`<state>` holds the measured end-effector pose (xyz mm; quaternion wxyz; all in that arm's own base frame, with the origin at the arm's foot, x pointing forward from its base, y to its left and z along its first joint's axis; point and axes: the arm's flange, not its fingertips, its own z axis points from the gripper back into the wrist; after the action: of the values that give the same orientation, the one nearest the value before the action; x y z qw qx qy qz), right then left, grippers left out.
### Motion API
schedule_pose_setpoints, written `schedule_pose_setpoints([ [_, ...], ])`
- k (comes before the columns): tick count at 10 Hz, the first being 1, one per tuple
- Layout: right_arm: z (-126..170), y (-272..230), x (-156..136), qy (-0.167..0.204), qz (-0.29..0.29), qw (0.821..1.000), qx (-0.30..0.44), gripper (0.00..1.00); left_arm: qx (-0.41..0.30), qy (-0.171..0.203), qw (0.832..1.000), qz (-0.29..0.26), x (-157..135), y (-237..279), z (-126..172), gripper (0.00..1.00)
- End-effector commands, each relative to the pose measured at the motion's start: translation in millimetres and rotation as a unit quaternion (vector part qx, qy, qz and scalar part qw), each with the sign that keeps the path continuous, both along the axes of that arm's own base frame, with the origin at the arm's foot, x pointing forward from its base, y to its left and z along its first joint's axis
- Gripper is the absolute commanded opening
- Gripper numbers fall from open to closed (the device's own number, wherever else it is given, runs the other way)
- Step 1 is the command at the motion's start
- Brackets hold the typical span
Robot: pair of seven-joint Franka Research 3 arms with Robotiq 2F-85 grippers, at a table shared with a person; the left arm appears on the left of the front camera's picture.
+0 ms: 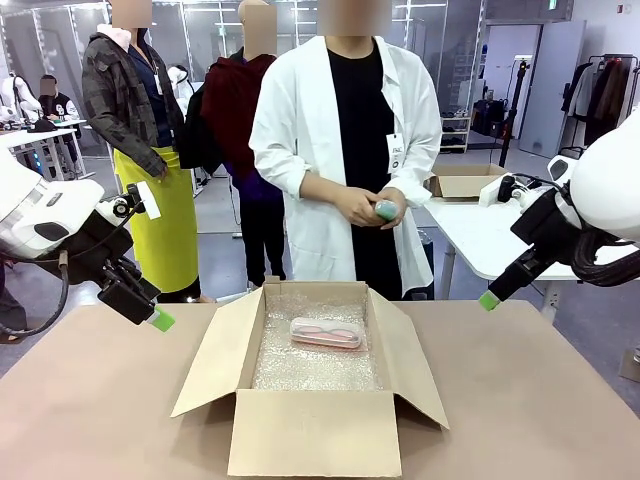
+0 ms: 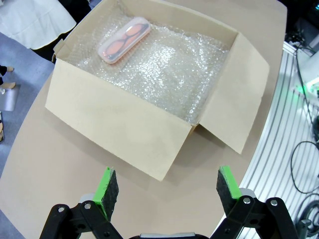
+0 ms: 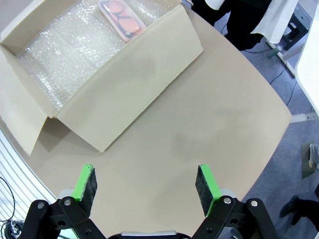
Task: Pack the glasses set securely to prepare it for shipping.
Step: Put the Glasses case from the right side of the table into the Package Box.
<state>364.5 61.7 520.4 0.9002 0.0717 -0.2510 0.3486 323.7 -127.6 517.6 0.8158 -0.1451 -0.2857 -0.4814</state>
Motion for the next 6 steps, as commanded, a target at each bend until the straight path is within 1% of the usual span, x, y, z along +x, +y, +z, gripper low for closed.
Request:
schedule_pose_setpoints([
  [1, 1.6, 0.3, 1.8, -0.004, 0.0, 1.0, -0.001, 1.0, -0.009, -0.005, 1.0, -0.007, 1.3, 1.7, 0.6, 1.0],
  [6, 1.6, 0.3, 1.8, -0.004, 0.0, 1.0, -0.001, 1.0, -0.009, -0.005, 1.0, -0.007, 1.3, 1.7, 0.6, 1.0],
])
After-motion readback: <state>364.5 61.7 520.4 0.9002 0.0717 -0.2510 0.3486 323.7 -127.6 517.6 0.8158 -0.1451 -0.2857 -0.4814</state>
